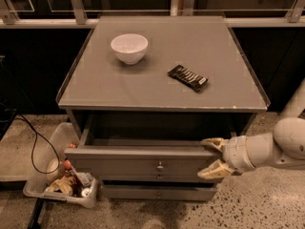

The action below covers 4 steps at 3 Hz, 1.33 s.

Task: Open top drawer

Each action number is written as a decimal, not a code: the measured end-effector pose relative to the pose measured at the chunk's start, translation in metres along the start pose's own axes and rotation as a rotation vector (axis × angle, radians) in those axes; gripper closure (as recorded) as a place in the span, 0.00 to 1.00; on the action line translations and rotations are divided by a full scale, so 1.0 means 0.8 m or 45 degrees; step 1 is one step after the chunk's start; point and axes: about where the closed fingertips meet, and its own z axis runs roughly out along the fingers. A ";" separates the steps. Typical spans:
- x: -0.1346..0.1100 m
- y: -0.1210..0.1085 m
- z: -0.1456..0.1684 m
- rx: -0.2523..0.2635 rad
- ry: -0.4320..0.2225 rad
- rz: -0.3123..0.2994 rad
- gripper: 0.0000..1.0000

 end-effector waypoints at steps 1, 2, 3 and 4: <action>-0.002 0.000 -0.003 -0.005 -0.002 0.001 0.12; 0.006 0.020 -0.003 -0.035 -0.022 0.016 0.36; 0.000 0.017 -0.008 -0.035 -0.022 0.016 0.60; -0.004 0.015 -0.010 -0.035 -0.022 0.016 0.83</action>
Offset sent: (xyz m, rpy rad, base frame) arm -0.1615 -0.0322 -0.0523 0.1835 0.1830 0.0842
